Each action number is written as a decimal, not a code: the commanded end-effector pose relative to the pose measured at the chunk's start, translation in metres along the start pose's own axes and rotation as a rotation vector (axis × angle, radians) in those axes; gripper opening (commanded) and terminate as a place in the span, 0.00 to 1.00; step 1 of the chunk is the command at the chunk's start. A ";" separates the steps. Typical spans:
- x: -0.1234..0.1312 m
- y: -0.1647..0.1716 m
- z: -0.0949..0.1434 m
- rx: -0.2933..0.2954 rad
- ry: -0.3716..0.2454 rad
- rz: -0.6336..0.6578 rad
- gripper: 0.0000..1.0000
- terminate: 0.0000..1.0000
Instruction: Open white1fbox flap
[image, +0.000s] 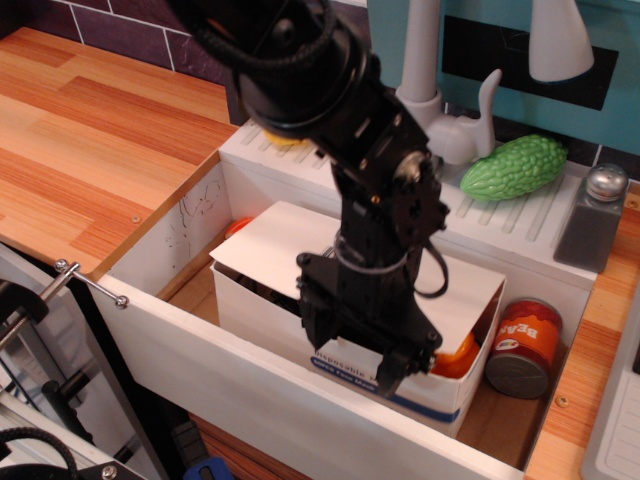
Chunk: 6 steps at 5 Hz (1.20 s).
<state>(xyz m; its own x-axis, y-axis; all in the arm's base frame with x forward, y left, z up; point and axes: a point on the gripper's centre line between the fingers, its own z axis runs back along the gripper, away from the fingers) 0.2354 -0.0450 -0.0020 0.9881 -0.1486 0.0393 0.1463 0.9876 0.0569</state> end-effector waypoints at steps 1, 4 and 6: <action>0.041 -0.003 0.039 0.026 -0.037 -0.023 1.00 0.00; 0.048 0.022 0.052 0.100 -0.065 -0.136 1.00 0.00; 0.078 0.034 0.061 0.149 -0.134 -0.220 1.00 0.00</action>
<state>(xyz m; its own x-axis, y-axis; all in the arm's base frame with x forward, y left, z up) 0.3116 -0.0261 0.0549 0.9177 -0.3804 0.1146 0.3497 0.9103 0.2214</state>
